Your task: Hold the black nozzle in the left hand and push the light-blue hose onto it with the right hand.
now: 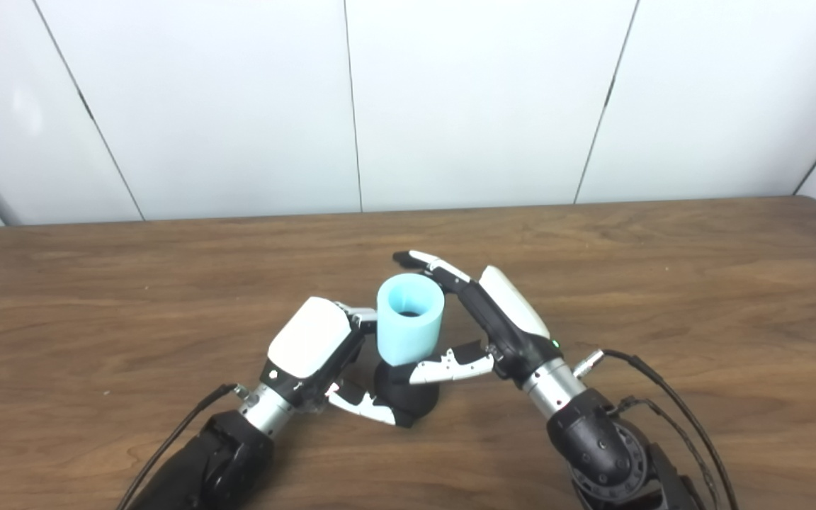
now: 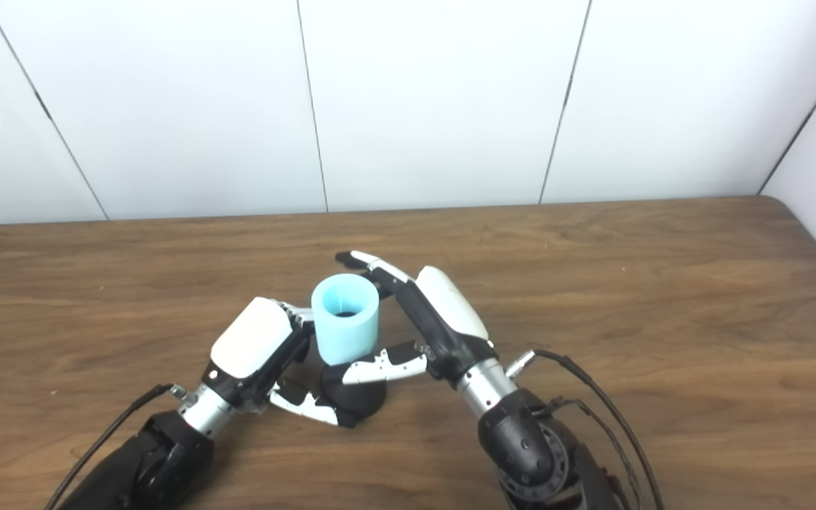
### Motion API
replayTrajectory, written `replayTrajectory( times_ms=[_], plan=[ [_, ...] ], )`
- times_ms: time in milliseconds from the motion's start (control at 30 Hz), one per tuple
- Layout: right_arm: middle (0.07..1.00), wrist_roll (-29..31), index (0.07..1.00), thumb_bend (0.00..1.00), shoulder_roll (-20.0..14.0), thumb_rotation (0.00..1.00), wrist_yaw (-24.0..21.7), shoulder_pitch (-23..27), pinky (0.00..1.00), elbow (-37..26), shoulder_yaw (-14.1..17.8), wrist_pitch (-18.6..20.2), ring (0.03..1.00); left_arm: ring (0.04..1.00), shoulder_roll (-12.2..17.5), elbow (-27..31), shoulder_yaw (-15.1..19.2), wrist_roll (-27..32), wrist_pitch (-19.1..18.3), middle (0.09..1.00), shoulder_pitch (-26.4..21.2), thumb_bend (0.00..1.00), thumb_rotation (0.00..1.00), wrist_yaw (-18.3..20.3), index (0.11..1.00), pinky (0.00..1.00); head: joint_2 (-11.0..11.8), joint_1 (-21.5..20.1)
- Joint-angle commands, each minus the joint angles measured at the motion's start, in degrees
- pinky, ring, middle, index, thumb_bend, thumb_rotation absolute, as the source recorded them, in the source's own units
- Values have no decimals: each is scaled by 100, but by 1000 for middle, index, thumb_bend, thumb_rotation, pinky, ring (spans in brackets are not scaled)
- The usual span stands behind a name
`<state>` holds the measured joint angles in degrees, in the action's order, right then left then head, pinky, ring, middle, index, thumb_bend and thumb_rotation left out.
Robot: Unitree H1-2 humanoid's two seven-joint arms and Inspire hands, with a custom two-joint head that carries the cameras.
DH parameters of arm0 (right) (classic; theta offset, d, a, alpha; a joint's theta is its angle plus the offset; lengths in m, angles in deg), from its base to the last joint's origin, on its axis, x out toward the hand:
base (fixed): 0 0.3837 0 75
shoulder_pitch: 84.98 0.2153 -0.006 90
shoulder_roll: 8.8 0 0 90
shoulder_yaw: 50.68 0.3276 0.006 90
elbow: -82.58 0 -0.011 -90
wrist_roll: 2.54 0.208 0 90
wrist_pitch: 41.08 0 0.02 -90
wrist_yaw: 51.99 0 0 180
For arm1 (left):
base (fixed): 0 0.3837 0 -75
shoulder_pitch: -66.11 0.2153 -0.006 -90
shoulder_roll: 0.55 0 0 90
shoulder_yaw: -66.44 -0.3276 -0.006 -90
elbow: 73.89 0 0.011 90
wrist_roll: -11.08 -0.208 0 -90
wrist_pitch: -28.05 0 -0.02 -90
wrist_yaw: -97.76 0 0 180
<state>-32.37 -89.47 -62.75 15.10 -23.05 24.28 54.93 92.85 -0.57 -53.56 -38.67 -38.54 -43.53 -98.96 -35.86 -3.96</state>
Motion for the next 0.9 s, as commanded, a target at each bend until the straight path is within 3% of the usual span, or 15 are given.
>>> replayTrajectory(
  times_ms=[0,233,333,467,700,800,867],
  plan=[
    [894,109,924,1000,14,443,41,215,734,-339,65,-102,850,176,-217,-613,-391,-51,21,471,958,525,0,135,481,136,-8,-5],
    [967,162,989,1000,11,477,-2,203,825,-354,65,-55,930,166,-208,-589,-397,-74,14,471,966,525,0,130,481,127,-13,-1],
    [997,232,999,1000,-11,528,10,198,917,-341,102,-114,991,166,-209,-595,-395,-50,20,471,963,525,0,155,481,127,-15,-8],
    [1000,389,1000,1000,-12,619,46,192,987,-463,244,-98,1000,174,-214,-603,-403,-81,4,471,955,525,0,142,481,133,-18,-6],
    [1000,86,1000,1000,-116,888,297,277,944,-1068,550,-319,1000,174,-228,-603,-413,-102,-18,471,949,525,0,134,481,131,-10,15],
    [1000,-246,1000,999,-319,903,342,349,833,-1259,505,-622,965,177,-228,-595,-407,-88,-24,471,952,525,0,145,481,137,-10,15],
    [1000,-582,995,993,-505,878,287,387,884,-1360,411,-829,989,179,-226,-598,-408,-88,-26,471,948,525,0,150,481,140,-10,15]
  ],
)
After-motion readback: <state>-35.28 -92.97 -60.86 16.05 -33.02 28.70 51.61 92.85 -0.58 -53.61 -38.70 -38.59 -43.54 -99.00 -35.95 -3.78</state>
